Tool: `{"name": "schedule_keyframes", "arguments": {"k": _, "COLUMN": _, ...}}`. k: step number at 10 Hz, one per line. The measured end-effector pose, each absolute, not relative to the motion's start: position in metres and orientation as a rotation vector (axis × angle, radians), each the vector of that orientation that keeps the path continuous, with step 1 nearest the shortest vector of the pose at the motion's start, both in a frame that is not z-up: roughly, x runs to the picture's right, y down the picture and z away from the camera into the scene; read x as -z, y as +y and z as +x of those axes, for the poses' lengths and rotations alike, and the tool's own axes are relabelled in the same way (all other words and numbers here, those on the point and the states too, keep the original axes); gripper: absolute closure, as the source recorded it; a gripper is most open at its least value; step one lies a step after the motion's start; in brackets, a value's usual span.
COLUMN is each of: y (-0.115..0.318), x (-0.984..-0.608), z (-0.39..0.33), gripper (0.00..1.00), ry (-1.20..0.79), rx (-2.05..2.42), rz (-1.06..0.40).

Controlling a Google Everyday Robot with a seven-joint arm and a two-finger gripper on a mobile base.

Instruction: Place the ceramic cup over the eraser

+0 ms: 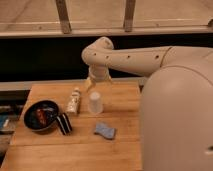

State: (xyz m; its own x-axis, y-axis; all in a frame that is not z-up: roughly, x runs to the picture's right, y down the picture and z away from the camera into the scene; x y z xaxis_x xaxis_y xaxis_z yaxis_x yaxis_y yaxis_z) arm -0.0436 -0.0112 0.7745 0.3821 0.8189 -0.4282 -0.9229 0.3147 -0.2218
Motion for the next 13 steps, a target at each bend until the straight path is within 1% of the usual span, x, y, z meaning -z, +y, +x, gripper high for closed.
{"name": "schedule_keyframes", "arguments": {"k": 2, "y": 0.005, "x": -0.791, "z": -0.072, "gripper": 0.2, "ry": 0.237, "rx": -1.119, "rz": -0.534}}
{"name": "schedule_keyframes", "arguments": {"k": 3, "y": 0.017, "x": -0.799, "z": -0.077, "gripper": 0.2, "ry": 0.239, "rx": -1.095, "rz": -0.567}}
{"name": "schedule_keyframes", "arguments": {"k": 6, "y": 0.035, "x": -0.811, "z": -0.088, "gripper": 0.2, "ry": 0.252, "rx": -1.058, "rz": -0.618}}
{"name": "schedule_keyframes", "arguments": {"k": 13, "y": 0.048, "x": -0.838, "z": -0.084, "gripper": 0.2, "ry": 0.264, "rx": -1.028, "rz": -0.663}}
